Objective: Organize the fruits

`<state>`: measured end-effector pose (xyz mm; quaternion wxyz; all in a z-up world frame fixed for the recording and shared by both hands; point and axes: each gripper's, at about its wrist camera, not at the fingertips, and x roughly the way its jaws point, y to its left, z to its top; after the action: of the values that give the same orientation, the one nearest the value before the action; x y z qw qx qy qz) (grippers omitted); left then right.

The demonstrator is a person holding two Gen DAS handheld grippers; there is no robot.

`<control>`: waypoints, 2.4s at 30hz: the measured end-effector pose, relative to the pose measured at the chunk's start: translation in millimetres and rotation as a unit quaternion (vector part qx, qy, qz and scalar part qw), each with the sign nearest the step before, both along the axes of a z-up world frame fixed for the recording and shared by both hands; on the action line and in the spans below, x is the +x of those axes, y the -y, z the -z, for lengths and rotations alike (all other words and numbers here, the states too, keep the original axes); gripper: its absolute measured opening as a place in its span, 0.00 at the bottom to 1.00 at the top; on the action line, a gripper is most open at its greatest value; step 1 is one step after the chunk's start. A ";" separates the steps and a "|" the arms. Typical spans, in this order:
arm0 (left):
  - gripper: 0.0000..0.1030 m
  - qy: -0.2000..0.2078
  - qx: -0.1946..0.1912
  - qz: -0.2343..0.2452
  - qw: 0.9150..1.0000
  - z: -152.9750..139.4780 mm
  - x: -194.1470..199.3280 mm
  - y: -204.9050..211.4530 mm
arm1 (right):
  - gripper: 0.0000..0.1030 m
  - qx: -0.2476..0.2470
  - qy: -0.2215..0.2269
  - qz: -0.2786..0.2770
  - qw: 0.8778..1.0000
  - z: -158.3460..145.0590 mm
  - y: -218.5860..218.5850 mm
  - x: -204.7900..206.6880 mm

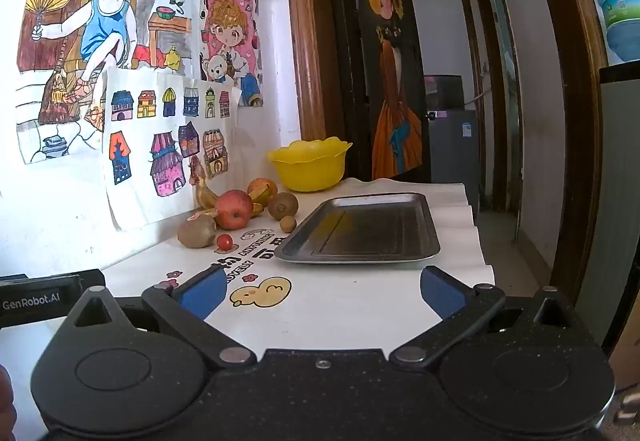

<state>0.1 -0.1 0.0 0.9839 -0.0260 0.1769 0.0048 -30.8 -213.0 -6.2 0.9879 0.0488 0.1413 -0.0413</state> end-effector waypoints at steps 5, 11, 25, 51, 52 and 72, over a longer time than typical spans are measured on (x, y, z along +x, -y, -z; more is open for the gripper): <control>1.00 -0.002 0.000 -0.001 1.000 0.7 0.2 -0.8 | 0.99 -0.002 0.001 0.000 1.000 -0.2 0.0 0.5; 1.00 -0.004 -0.001 -0.001 1.000 2.1 -2.0 0.2 | 0.99 -0.001 -0.001 0.001 1.000 -0.6 -0.2 0.9; 1.00 -0.009 0.000 -0.001 1.000 2.9 3.7 -1.4 | 0.99 -0.001 0.000 -0.002 1.000 -0.7 -1.7 0.4; 1.00 -0.008 0.000 -0.001 1.000 2.7 3.5 -1.3 | 0.99 -0.001 0.000 -0.002 1.000 -0.6 -1.4 -0.8; 1.00 -0.009 0.000 -0.001 1.000 2.7 3.5 -1.2 | 0.99 -0.001 0.000 -0.002 1.000 -0.5 -1.5 -0.8; 1.00 -0.009 0.001 -0.001 1.000 1.7 3.2 -1.0 | 0.99 -0.001 -0.001 -0.001 1.000 -1.4 -0.9 -2.4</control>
<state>3.3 1.0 -1.8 0.9823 -0.0251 0.1853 0.0059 -33.2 -212.1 -4.8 0.9879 0.0477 0.1423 -0.0403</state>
